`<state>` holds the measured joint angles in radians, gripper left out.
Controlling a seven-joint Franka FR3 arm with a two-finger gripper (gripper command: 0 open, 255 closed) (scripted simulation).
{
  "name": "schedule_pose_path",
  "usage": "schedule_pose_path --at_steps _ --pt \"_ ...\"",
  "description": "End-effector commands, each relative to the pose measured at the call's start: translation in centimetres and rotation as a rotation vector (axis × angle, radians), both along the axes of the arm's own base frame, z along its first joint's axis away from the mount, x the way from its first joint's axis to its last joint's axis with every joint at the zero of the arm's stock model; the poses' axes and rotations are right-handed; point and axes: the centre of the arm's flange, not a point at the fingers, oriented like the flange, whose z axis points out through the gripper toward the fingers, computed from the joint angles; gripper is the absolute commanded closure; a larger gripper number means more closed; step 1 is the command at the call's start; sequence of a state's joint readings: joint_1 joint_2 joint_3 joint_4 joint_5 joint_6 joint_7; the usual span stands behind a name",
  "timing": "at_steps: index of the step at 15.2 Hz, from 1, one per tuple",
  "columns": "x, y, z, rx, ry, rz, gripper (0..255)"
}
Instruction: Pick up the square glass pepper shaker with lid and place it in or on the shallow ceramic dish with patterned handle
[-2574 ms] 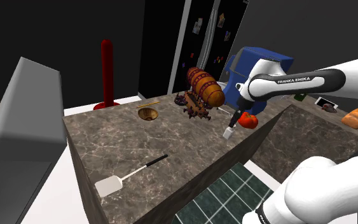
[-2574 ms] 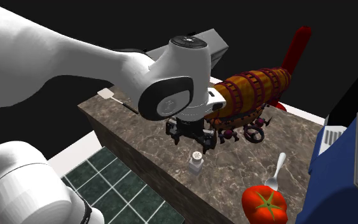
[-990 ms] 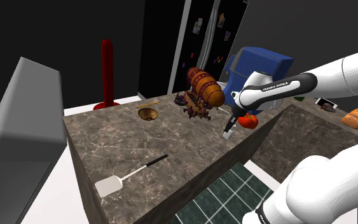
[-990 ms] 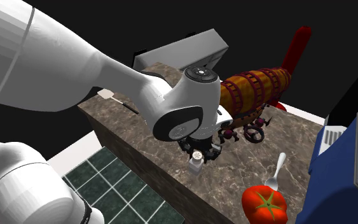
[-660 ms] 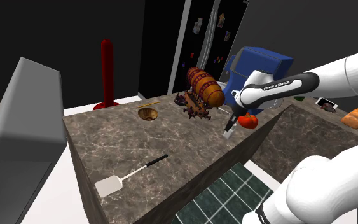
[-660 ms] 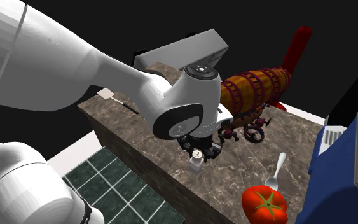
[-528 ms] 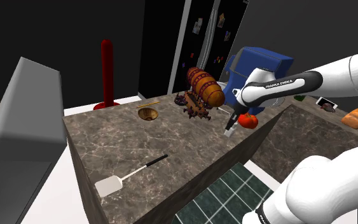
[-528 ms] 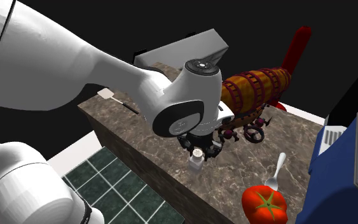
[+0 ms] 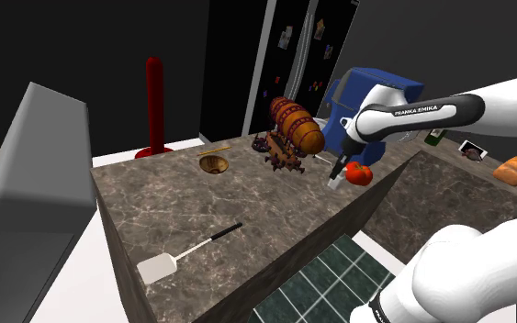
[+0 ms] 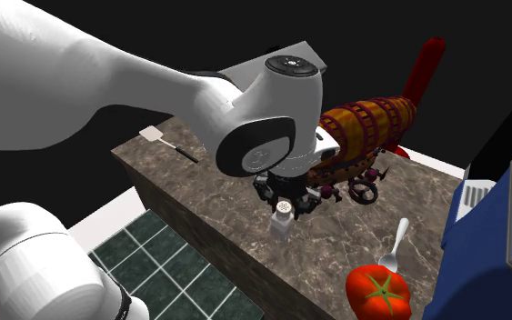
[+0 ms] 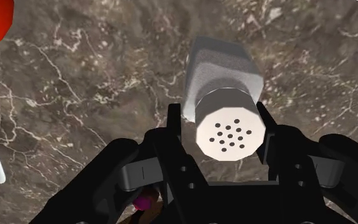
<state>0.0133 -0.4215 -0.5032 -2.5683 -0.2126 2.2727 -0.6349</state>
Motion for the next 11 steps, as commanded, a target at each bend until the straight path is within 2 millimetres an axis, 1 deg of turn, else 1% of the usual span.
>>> schedule_pose_path --at_steps 1,11 --pt "0.0 0.0 1.1 0.000 0.000 0.000 255" --pt "0.0 0.0 6.4 0.000 0.000 0.000 255"
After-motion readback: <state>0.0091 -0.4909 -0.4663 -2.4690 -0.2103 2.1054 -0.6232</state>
